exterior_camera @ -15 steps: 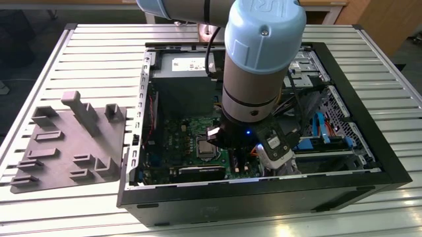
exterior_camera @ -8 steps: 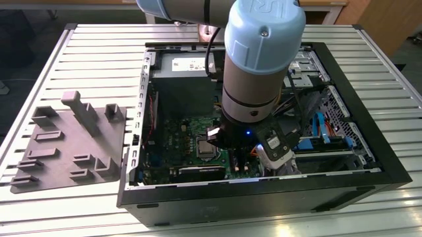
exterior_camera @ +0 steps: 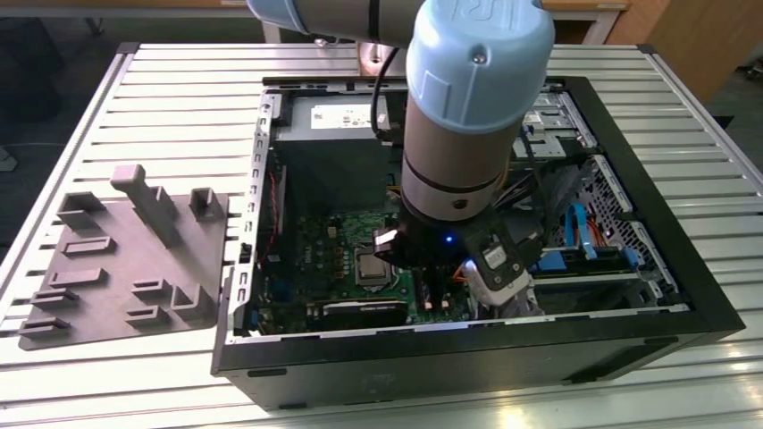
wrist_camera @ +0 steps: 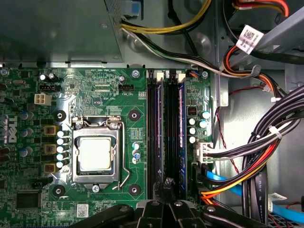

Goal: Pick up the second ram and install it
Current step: 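Press down the second ram until it locks into place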

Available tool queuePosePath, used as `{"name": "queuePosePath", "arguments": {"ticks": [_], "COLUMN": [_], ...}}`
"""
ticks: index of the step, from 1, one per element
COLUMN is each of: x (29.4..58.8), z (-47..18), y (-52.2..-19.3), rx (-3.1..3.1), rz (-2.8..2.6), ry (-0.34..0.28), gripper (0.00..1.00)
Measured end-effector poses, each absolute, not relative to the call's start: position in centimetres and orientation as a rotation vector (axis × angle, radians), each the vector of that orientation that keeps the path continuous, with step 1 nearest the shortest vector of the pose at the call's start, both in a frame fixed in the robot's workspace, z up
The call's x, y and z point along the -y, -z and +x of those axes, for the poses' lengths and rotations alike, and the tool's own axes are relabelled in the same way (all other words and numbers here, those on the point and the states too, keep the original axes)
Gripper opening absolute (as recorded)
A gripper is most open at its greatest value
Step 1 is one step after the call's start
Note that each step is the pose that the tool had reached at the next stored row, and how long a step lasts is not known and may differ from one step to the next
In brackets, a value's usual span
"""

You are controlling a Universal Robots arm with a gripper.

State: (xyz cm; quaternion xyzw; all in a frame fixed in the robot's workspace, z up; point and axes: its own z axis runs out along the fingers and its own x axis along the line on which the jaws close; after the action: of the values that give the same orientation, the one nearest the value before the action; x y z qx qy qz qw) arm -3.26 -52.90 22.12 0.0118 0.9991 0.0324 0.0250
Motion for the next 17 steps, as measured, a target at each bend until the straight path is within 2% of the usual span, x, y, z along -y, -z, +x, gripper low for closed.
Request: {"name": "queuePosePath", "arguments": {"ticks": [17], "x": [52.9], "z": [-3.3], "y": [-24.0], "rx": [-3.090], "rz": [0.037], "ry": [-0.099], "gripper": [0.11]}}
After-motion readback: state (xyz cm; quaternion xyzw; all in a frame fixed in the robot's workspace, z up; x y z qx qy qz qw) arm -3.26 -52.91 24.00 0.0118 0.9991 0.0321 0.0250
